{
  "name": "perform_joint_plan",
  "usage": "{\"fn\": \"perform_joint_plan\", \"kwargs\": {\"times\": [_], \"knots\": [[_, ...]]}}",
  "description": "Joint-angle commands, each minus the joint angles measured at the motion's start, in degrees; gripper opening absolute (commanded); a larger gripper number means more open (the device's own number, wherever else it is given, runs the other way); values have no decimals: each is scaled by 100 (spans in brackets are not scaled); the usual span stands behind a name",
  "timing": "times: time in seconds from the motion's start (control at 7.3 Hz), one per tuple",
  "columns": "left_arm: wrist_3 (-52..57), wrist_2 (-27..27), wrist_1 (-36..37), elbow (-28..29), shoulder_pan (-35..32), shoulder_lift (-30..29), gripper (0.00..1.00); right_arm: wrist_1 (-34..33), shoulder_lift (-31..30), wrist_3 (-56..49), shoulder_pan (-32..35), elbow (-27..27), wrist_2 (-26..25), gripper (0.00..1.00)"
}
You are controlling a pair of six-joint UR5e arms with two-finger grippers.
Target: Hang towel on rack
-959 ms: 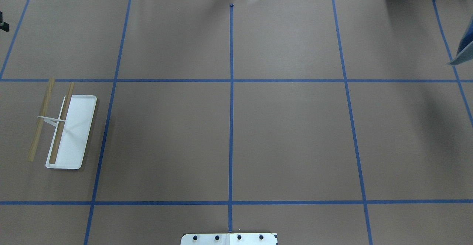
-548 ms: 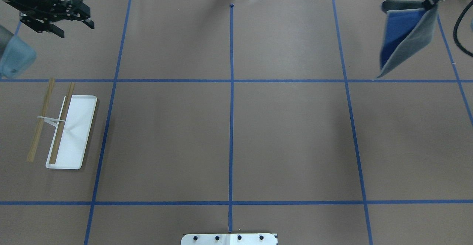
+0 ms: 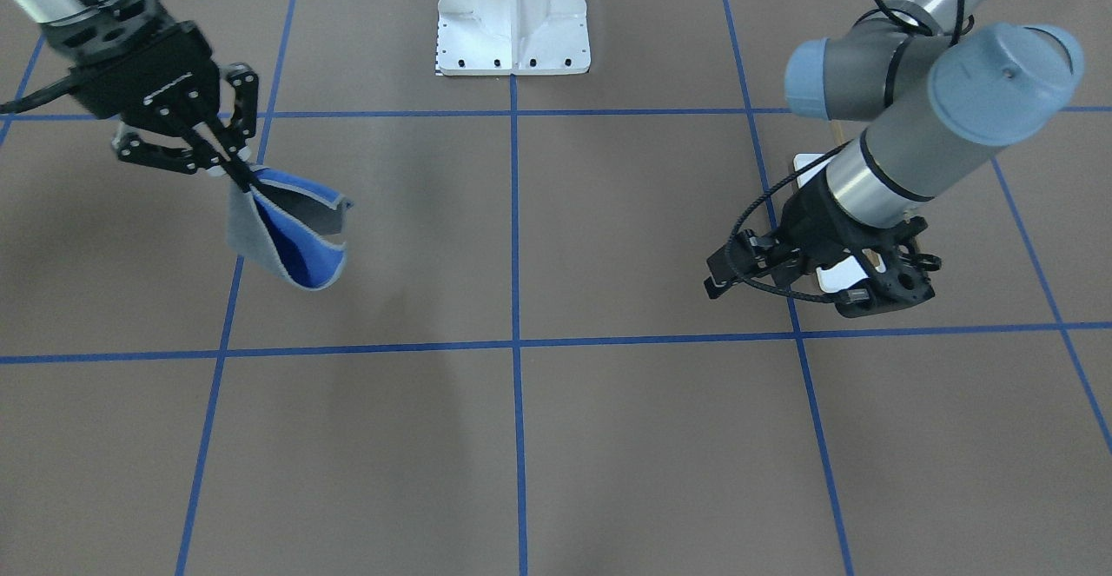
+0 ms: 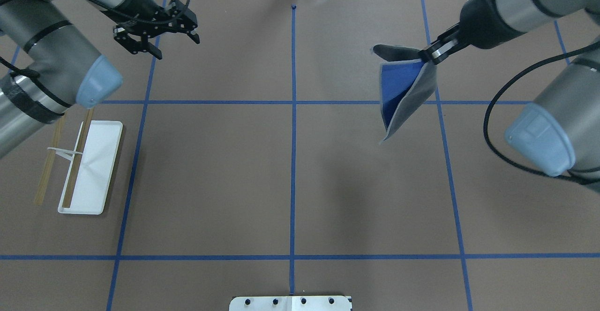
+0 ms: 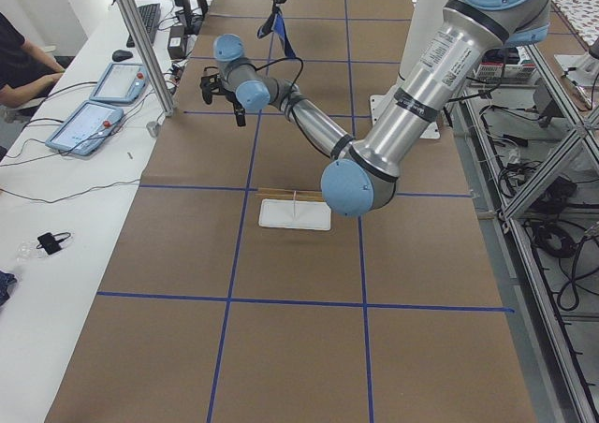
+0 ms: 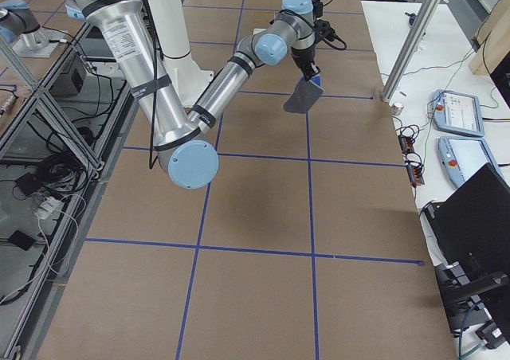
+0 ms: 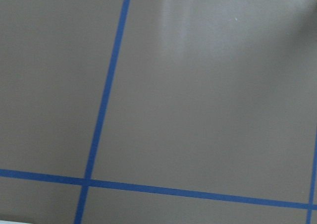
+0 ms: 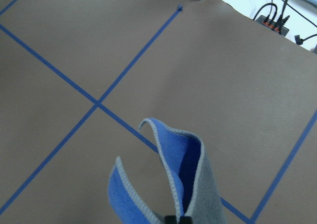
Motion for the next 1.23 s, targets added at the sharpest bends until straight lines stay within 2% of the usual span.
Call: {"fn": "perform_joint_plan", "kwargs": {"times": [0.0,0.27,0.55,0.82,1.1], "knots": [[-1141,26,-639,309,415,-521,98,24,343,566,-754,102,-827,0],[-2083,70,-1133,381,723,-742,98,24,520,770,-879,84,-1076,0],[-2707,297,-1284,425,1136,-1119,98,24,590,849,-914,76,-1094,0],[-2876,413,-1293,565,1208,-1471,98,32,591,859,-932,93,-1165,0],[-3000,422,-1539,601,1191,-1489,98,24,582,868,-932,93,-1165,0]]}}
